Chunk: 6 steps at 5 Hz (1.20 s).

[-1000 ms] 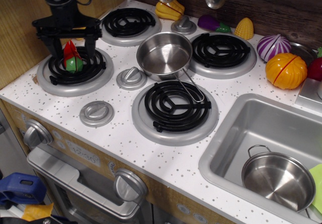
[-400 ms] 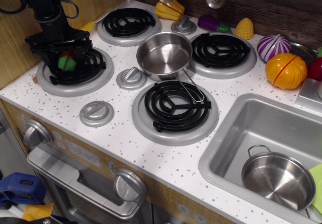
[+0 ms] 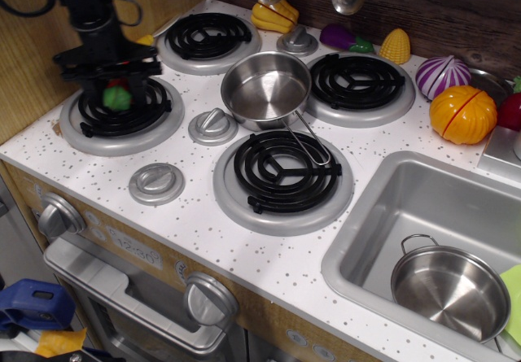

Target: Put pepper in pot or pan

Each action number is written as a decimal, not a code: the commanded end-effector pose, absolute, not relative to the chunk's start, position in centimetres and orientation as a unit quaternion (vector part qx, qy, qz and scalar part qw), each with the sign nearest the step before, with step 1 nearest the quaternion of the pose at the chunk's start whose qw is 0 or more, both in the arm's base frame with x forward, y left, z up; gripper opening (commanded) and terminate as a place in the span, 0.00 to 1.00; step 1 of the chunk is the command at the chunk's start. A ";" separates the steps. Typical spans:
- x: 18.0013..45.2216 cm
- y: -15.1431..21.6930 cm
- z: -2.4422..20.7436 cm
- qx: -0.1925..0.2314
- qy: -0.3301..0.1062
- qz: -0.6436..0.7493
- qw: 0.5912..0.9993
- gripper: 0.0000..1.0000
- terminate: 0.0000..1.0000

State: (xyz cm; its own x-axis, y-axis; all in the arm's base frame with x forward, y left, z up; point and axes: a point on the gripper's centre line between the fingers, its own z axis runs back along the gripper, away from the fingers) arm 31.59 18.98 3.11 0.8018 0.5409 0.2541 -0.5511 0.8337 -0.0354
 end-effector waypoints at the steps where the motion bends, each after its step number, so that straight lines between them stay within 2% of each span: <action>1: 33.7 15.8 7.3 0.014 -0.193 0.271 0.943 0.00 0.00; 3: 36.1 7.6 6.5 0.004 -0.240 0.250 0.938 0.00 0.00; 4: 37.5 6.1 5.1 0.003 -0.245 0.215 0.945 0.00 0.00; 5: 39.1 6.3 4.7 0.006 -0.249 0.195 0.949 0.00 0.00; 6: 39.5 7.3 4.7 0.013 -0.255 0.170 0.952 1.00 0.00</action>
